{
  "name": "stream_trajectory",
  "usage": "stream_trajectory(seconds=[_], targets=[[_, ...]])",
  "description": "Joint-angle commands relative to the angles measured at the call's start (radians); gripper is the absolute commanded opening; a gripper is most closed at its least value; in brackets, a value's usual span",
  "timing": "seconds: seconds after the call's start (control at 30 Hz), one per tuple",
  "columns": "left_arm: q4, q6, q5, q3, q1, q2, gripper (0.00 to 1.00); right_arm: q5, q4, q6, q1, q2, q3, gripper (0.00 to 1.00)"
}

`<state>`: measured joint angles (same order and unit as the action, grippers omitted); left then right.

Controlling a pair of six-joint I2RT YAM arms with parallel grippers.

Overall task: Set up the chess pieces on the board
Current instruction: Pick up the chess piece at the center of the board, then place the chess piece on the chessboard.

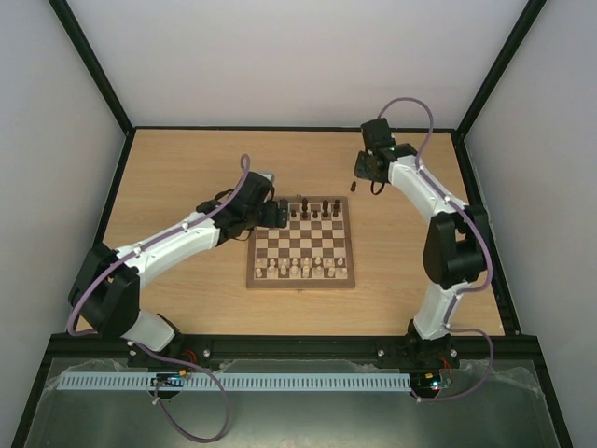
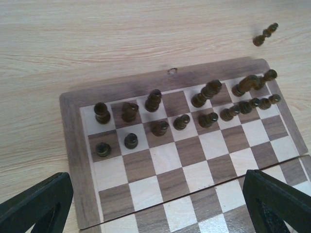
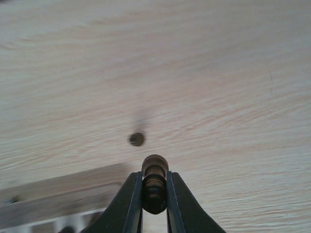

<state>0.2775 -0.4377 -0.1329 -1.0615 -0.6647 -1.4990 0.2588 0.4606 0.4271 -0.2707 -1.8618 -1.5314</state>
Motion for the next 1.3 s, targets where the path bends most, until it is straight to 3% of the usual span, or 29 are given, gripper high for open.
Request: stream_trajectory(seconds=[0.0, 0.33, 0.73, 1.27], targets=[[-0.029, -0.022, -0.044, 0.023, 0.028, 0.061, 0.99, -0.016, 0.098, -0.023, -0.068, 0.072, -0.075, 0.11], [-0.048, -0.083, -0.06, 0.094, 0.124, 0.173, 0.99, -0.116, 0.253, -0.088, -0.253, -0.055, -0.357, 0.09], [-0.055, -0.138, -0.117, 0.185, 0.154, 0.315, 0.99, -0.098, 0.425, -0.146, -0.415, -0.285, -0.602, 0.08], [-0.049, -0.133, -0.12, 0.193, 0.158, 0.335, 0.99, 0.019, 0.389, -0.116, -0.434, -0.336, -0.521, 0.08]])
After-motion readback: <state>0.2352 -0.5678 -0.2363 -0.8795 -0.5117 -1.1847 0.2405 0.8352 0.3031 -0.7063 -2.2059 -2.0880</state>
